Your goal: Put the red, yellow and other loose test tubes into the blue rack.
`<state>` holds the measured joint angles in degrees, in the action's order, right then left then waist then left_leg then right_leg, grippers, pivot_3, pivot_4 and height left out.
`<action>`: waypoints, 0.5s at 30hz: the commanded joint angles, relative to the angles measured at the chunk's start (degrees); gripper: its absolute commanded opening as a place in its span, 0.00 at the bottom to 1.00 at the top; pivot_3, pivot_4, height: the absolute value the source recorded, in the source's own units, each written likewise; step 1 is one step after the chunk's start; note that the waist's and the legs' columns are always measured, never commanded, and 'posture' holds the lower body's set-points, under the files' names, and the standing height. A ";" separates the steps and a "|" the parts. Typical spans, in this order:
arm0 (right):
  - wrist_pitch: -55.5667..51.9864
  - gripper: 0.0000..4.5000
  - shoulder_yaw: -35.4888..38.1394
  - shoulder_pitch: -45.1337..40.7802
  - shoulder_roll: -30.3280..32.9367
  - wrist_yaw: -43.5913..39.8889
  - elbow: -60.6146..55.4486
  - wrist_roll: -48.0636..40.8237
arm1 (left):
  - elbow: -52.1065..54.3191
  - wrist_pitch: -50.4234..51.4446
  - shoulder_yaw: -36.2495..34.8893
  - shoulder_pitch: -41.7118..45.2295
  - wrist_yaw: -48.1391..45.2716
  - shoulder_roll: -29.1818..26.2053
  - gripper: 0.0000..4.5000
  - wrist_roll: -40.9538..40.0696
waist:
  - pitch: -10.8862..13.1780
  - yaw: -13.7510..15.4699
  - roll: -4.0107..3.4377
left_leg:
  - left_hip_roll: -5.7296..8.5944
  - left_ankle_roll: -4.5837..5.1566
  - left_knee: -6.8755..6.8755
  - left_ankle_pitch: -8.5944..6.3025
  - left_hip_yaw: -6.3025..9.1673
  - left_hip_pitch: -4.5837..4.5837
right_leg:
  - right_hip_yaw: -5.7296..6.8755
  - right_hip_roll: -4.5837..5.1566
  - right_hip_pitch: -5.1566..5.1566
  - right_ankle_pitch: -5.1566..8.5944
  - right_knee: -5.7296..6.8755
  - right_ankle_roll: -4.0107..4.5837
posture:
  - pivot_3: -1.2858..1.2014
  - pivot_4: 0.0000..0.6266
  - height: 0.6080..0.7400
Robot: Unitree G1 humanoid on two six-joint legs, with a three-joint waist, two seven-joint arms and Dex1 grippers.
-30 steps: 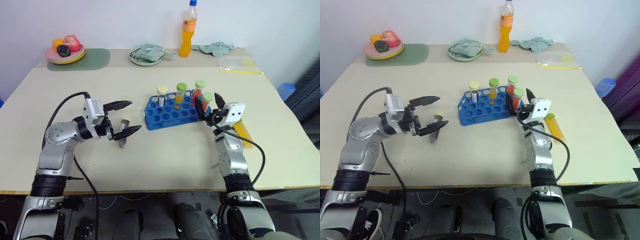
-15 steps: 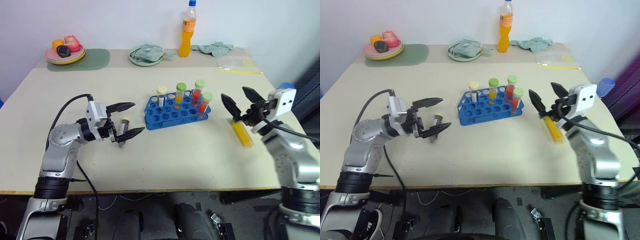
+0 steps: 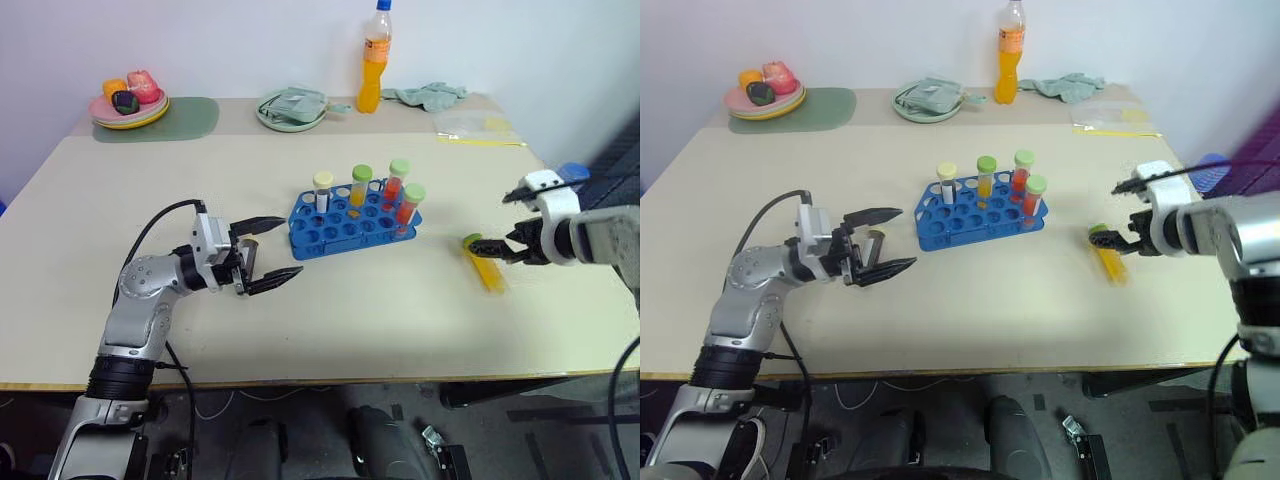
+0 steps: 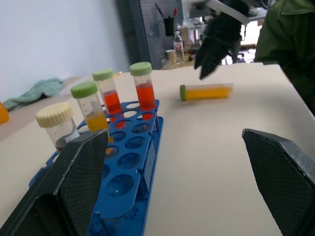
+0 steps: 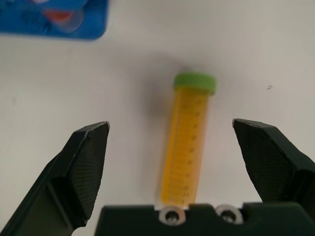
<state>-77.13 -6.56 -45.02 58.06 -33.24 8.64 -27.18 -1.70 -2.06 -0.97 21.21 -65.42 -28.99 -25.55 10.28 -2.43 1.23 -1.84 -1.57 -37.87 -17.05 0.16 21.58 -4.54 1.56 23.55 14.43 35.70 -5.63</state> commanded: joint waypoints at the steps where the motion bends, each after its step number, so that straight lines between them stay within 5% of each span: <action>1: -1.10 0.98 -3.71 -5.18 -1.78 -2.76 5.83 2.38 | 3.46 0.02 -1.12 -0.21 1.08 -0.51 1.00 -0.64 | 0.00 0.10 0.00 | 0.00 0.04 0.00 -0.03 -0.01 0.02 | 0.00 0.00 -0.01 0.00 -0.05 -0.01 | 0.52 0.24 1.00; 15: 5.30 0.98 -16.02 -11.68 -4.66 -12.55 20.34 12.81 | 9.57 2.92 -3.41 -4.82 4.76 -1.92 1.00 -2.44 | -0.01 0.05 -0.01 | 0.02 0.08 -0.02 -0.05 0.01 0.25 | 0.09 0.08 0.02 -0.10 -0.30 -0.17 | 0.52 0.24 1.00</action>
<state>-72.94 -23.17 -54.34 53.09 -45.14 27.41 -16.23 5.74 0.92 -3.44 16.67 -61.27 -31.04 -27.00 10.28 -2.38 1.22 -1.82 -1.49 -37.90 -17.10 0.17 21.82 -4.46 1.63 23.57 14.32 35.40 -5.81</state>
